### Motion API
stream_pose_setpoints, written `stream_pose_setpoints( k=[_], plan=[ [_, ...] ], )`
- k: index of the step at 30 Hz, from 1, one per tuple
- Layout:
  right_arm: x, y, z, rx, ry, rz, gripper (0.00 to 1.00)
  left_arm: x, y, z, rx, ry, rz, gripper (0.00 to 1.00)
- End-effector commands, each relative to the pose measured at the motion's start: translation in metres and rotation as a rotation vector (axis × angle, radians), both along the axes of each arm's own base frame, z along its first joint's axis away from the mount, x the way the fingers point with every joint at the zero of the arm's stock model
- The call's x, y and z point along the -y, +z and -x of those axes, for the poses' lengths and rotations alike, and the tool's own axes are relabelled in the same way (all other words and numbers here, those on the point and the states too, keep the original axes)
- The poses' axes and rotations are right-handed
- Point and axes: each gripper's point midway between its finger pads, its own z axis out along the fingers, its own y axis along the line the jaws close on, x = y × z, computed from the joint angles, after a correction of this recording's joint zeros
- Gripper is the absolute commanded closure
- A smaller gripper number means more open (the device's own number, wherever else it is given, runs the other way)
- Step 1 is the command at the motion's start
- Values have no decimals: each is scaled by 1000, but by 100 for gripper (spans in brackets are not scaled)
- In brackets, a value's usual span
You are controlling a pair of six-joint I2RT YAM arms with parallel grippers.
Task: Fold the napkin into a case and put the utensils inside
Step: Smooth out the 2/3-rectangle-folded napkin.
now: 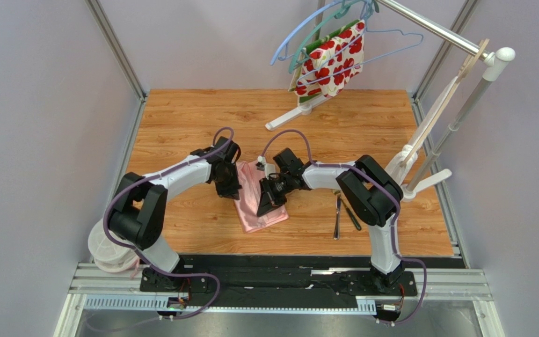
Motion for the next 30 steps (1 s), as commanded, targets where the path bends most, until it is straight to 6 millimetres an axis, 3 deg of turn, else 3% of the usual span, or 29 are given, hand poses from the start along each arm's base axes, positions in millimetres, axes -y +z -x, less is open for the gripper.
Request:
stream_pose_setpoints(
  k=[1,5,9,14,16,23,30],
  plan=[
    [1,41,-22,51,-65,-44,100,34,31,-20,150,-42,180,100],
    [14,51,-34,58,-127,-6,98,35,33,-14,169,-53,199,100],
    [34,39,-50,64,-199,60,97,33,26,-2,139,-55,203,100],
    [37,23,-47,48,-191,88,98,37,21,16,97,-61,249,100],
    [39,18,-48,42,-200,97,99,40,11,28,44,-54,261,100],
    [43,1,-45,30,-214,115,100,51,-6,13,45,-27,286,100],
    [45,-6,-39,17,-210,123,100,48,-12,-4,79,-6,232,100]
  ],
)
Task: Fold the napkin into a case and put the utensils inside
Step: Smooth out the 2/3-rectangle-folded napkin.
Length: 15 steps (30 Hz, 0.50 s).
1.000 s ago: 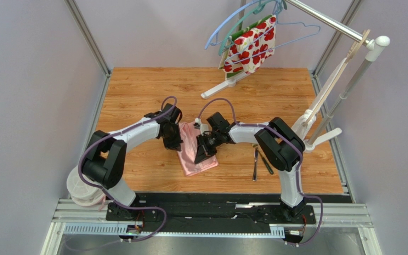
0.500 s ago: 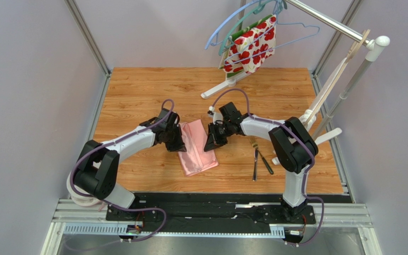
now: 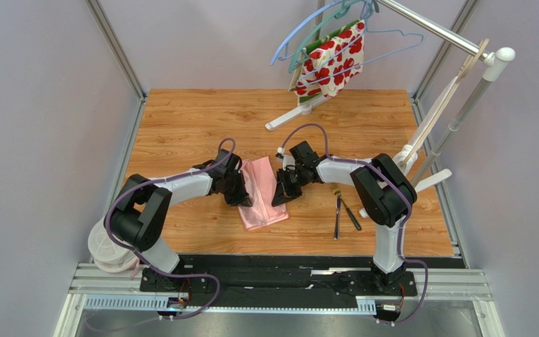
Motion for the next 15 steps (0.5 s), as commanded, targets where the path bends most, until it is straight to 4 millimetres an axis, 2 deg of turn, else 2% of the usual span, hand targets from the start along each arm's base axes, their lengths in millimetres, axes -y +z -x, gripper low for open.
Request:
stream_pose_setpoints(
  k=[1,5,6,8,9,11,13,14,15],
  plan=[
    [-2,-3,-3,25,-2,-6,100,6,10,-26,80,21,-7,100],
    [-4,-2,-4,27,2,-11,100,7,22,-29,103,3,-5,100],
    [-5,-1,-4,30,5,-14,100,8,35,-30,132,-3,15,100],
    [-6,7,-6,41,4,-22,100,5,42,-23,144,-3,25,100],
    [-7,10,-6,43,13,-30,100,4,56,-22,178,0,40,100],
    [-12,24,-7,70,31,-52,98,-6,66,-15,185,9,43,100],
    [-15,32,-7,83,39,-52,95,-15,69,-11,163,28,68,100],
    [-21,41,-11,109,52,-71,91,-19,65,-5,140,36,80,100],
    [-24,46,-13,117,59,-83,88,-16,65,-1,120,19,116,100]
  ],
)
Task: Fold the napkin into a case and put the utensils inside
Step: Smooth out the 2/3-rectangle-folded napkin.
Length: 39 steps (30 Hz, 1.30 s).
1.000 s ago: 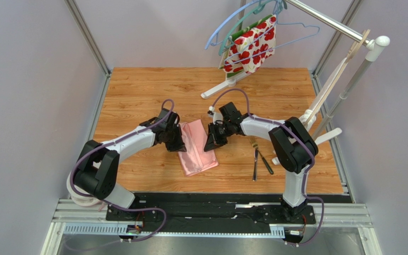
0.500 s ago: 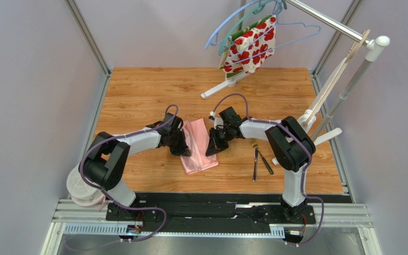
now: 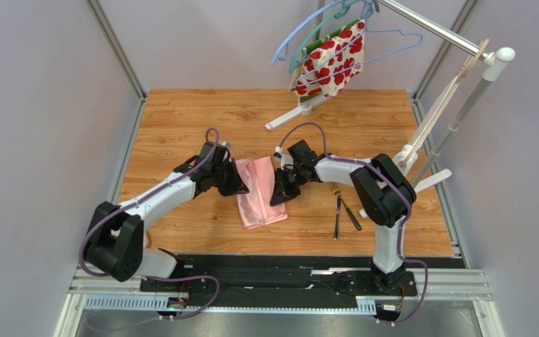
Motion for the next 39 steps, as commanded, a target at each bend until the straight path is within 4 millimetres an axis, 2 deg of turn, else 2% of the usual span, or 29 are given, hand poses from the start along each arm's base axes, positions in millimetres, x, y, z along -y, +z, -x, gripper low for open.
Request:
stream_pose_setpoints(
  k=[1,5,6,10,12,14,19,20,24,26,27,30,31,34,39],
  plan=[
    [-25,46,-14,110,53,-93,86,-10,-1,17,-48,-23,65,100],
    [-49,68,-32,105,89,-171,80,-4,-8,20,-45,-56,126,100],
    [-57,75,-44,123,86,-188,80,-4,-8,20,-35,-58,131,100],
    [-77,81,-60,110,112,-233,76,-8,-11,12,29,-62,126,100],
    [-85,87,-61,87,151,-275,76,-9,-17,13,24,-58,141,100],
    [-94,85,-61,55,195,-307,76,-11,-27,18,-1,-58,142,100],
    [-106,74,-47,0,263,-311,81,-11,-41,29,-30,-58,167,100],
    [-110,70,-38,-15,278,-308,82,-12,-45,33,-42,-50,167,100],
    [-119,57,-23,-53,316,-320,84,-13,-51,36,-42,-42,175,100],
    [-123,53,-22,-54,321,-339,85,-13,-57,40,-68,-36,177,100],
    [-124,41,-21,-87,310,-336,85,-11,-55,36,-47,-36,191,100],
    [-130,30,-26,-102,315,-348,86,-10,-62,38,-63,-27,205,100],
    [-131,17,-27,-115,310,-342,86,-10,-63,39,-67,-27,205,100],
    [-132,-2,-35,-111,293,-319,87,-10,-66,39,-57,-26,206,100],
    [-135,-17,-42,-135,274,-318,88,-4,-69,41,-68,-43,245,100]
  ],
)
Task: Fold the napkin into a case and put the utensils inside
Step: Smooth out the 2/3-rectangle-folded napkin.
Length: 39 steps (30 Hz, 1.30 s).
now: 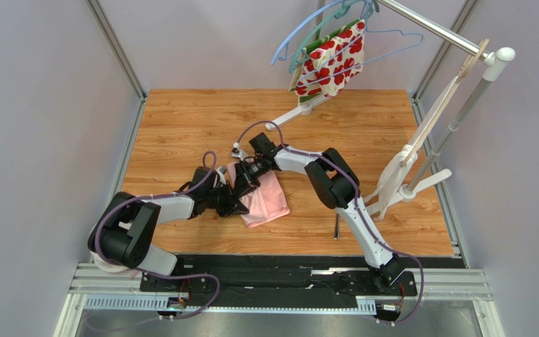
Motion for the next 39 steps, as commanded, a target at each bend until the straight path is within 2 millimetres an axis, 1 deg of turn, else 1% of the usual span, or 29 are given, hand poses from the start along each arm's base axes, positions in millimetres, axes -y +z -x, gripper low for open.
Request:
stream_pose_setpoints(
  k=[1,4,5,6,8,9,11,12,15,16,18,19,20,21,22,23,24,25,27,28,29,30,31,32,33,34,36,37,39],
  plan=[
    [-8,-13,-16,45,-23,-17,88,4,-5,3,3,-8,34,100],
    [-7,-6,-17,46,-32,-20,88,1,1,8,3,-16,32,100],
    [-6,-4,-16,47,-32,-21,89,1,10,7,36,-14,31,100],
    [-7,9,-17,65,-35,-31,88,-2,12,10,26,-12,23,100],
    [-7,19,-19,79,-45,-36,89,-2,31,5,77,-13,23,100],
    [-7,33,-20,88,-51,-48,88,-6,31,11,46,-12,5,99],
    [-6,45,-25,106,-73,-49,88,-4,45,9,69,-13,19,99],
    [-4,57,-27,114,-85,-58,88,-4,48,10,73,-13,26,99],
    [1,72,-34,129,-114,-63,88,-5,44,13,64,-6,26,99],
    [3,83,-36,143,-123,-72,87,-6,36,17,38,-3,22,99],
    [12,89,-45,160,-163,-60,86,-2,34,18,44,-12,53,99],
    [19,93,-46,170,-179,-53,85,-3,23,26,6,-6,54,99],
    [26,94,-55,192,-210,-39,83,-1,23,23,23,-11,67,99],
    [35,91,-56,192,-232,-10,82,-2,21,24,18,-13,61,99],
    [44,81,-55,199,-241,26,80,-2,22,24,27,-22,59,99],
    [56,84,-62,230,-283,57,80,-2,24,23,35,-23,52,99],
    [61,79,-61,232,-293,79,80,-3,29,21,59,-28,47,99],
    [71,68,-58,225,-311,118,80,-1,46,10,125,-27,58,97],
    [77,65,-55,238,-326,135,80,-8,52,6,140,-26,-6,95],
    [81,57,-54,241,-341,167,81,-5,72,-9,186,-24,-12,95],
    [88,45,-49,227,-346,201,82,-9,73,-12,172,-18,-45,95],
    [90,43,-47,231,-357,207,83,-8,78,-18,183,-27,-57,95],
    [94,37,-47,229,-370,222,86,-4,89,-34,197,-31,-62,97],
    [98,28,-43,217,-382,247,87,-8,87,-39,169,-20,-95,98],
    [99,27,-43,224,-385,246,88,-9,87,-47,164,-24,-120,99],
    [100,24,-42,222,-387,253,92,-7,88,-64,151,-19,-136,100],
    [105,14,-40,215,-402,287,96,-8,83,-78,125,-18,-160,100],
    [106,11,-40,212,-406,292,99,-5,79,-91,112,-16,-168,100],
    [108,6,-39,210,-412,306,100,-4,74,-104,96,-6,-176,100]
  ],
)
